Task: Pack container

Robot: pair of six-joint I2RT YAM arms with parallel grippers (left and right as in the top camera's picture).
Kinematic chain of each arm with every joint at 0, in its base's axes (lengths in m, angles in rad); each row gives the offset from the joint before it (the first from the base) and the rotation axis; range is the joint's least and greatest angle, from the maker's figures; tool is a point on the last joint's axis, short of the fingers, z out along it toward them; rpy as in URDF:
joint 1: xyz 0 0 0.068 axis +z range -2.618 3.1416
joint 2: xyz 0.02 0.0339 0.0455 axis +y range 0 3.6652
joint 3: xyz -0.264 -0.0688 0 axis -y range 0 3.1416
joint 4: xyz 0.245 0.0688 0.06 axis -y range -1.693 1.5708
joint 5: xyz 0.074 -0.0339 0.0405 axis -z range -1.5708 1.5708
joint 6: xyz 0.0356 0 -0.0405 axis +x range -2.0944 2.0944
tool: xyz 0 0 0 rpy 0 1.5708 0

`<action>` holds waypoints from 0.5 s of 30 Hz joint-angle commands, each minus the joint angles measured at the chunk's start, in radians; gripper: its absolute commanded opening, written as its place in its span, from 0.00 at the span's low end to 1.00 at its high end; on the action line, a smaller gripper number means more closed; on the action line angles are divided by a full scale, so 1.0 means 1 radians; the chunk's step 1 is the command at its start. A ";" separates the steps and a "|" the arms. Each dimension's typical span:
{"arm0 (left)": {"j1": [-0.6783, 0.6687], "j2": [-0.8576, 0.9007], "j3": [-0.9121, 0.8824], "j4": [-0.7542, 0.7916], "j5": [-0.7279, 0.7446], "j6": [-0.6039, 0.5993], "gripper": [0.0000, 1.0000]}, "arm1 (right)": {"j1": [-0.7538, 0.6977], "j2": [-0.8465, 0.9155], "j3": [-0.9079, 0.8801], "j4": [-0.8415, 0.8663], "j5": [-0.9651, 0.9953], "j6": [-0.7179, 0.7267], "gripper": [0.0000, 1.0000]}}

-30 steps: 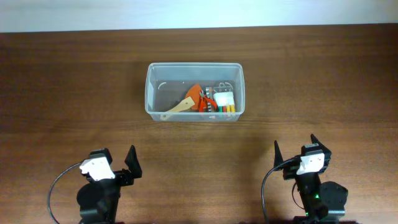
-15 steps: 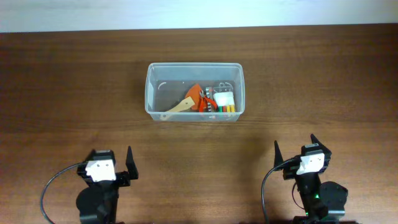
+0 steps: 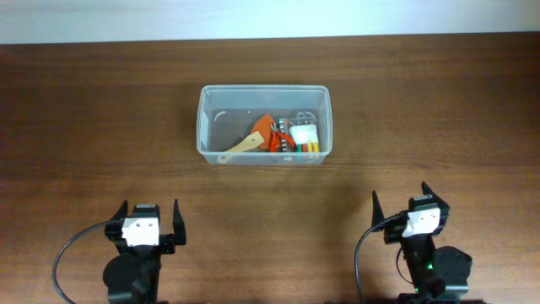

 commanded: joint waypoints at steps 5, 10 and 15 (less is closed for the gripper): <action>-0.005 -0.010 -0.012 0.005 -0.007 0.019 0.99 | 0.006 -0.010 -0.007 0.000 -0.013 -0.003 0.99; -0.005 -0.010 -0.012 0.005 -0.007 0.019 0.99 | 0.006 -0.009 -0.007 0.000 -0.013 -0.003 0.99; -0.005 -0.010 -0.012 0.005 -0.007 0.019 0.99 | 0.006 -0.009 -0.007 0.000 -0.013 -0.003 0.99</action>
